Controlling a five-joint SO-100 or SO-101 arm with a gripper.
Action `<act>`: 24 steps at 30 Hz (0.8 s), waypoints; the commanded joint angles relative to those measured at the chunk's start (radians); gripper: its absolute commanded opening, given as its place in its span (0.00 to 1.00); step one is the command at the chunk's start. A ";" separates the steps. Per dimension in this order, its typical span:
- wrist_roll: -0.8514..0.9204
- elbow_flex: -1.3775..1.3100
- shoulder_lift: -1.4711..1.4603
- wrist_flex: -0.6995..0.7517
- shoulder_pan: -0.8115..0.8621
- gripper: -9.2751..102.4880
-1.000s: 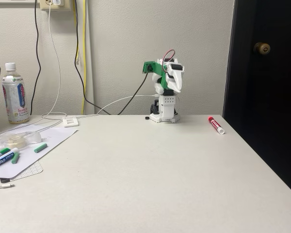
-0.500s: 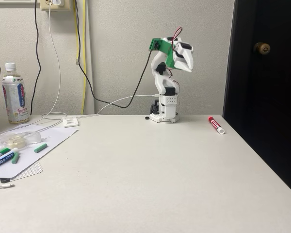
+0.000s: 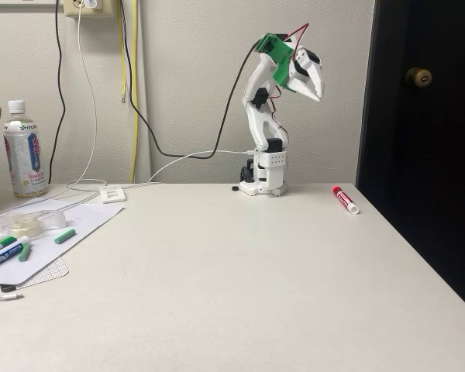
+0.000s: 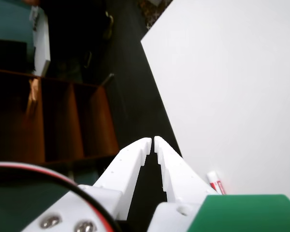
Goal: Pick up the red marker.
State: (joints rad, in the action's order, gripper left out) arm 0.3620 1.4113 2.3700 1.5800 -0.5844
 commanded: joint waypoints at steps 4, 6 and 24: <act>0.067 -0.063 -0.023 0.149 -0.077 0.08; 0.086 -0.051 -0.023 0.167 -0.100 0.08; 0.164 0.072 -0.147 0.169 -0.337 0.08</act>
State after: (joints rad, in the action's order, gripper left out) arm 0.5154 1.4880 2.2626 1.7457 -0.8928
